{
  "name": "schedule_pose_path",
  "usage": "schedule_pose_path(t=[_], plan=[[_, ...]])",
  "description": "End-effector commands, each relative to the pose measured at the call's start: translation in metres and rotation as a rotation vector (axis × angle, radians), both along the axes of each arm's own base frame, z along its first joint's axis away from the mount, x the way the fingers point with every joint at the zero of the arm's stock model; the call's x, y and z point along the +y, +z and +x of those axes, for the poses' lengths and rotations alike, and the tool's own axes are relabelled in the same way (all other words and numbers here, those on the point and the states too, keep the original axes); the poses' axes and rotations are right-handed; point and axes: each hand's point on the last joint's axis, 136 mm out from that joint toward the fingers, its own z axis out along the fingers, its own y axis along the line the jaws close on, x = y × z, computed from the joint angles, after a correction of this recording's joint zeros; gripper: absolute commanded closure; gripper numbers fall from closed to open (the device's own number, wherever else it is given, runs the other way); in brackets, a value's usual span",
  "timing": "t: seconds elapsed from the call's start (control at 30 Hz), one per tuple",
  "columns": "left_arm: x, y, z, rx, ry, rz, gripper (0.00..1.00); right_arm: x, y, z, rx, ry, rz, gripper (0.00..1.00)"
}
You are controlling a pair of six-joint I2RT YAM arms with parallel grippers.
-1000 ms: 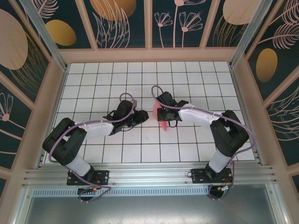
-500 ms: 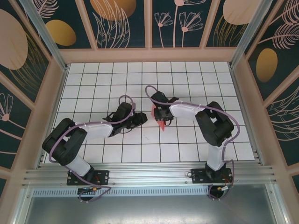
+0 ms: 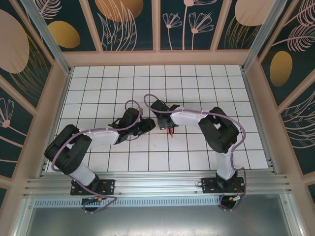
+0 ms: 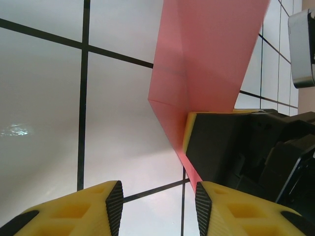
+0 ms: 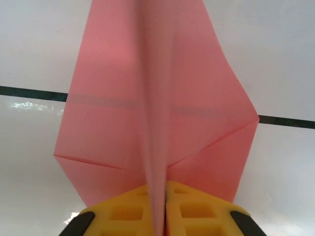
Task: Fold a paper plane with a square sheet of paper (pick it up from the middle)
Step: Move a paper plane to the center of the table.
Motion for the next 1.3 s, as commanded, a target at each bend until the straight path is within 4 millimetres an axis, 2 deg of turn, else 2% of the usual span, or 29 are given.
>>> schedule_pose_path(t=[0.0,0.13,0.2,0.3,0.37,0.5,0.6,0.7,0.8,1.03,1.27], plan=[[-0.003,0.007,0.005,-0.023,0.01,-0.015,0.54,-0.033,-0.049,-0.026,0.114,-0.026,-0.154,0.92],[-0.002,0.008,0.004,-0.025,0.009,-0.016,0.54,-0.031,-0.061,-0.03,0.124,-0.032,-0.157,0.92],[-0.002,0.009,0.004,-0.028,0.009,-0.017,0.54,-0.029,-0.058,-0.029,0.116,-0.037,-0.149,0.92],[-0.002,0.01,0.003,-0.027,0.009,-0.016,0.54,-0.025,-0.039,-0.021,0.065,-0.054,-0.118,0.96],[-0.001,0.009,0.003,-0.027,0.007,-0.013,0.54,-0.02,-0.02,-0.012,0.028,-0.064,-0.076,0.97],[0.0,0.01,0.003,-0.03,0.01,-0.01,0.54,-0.015,0.022,0.001,-0.034,-0.095,0.059,0.92],[0.0,0.011,0.003,-0.032,0.013,-0.009,0.54,-0.015,0.029,0.003,0.01,-0.112,0.153,0.86],[-0.001,0.012,0.003,-0.032,0.012,-0.012,0.54,-0.016,0.029,0.004,0.021,-0.116,0.165,0.78],[-0.001,0.012,0.004,-0.03,0.008,-0.013,0.53,-0.014,0.034,0.004,0.025,-0.099,0.163,0.75],[-0.002,0.013,0.005,-0.034,0.007,-0.011,0.53,-0.017,0.088,0.014,-0.073,-0.083,0.197,0.64],[-0.008,0.015,0.007,-0.035,-0.012,-0.021,0.53,-0.034,0.116,0.019,-0.139,-0.092,0.249,0.61]])
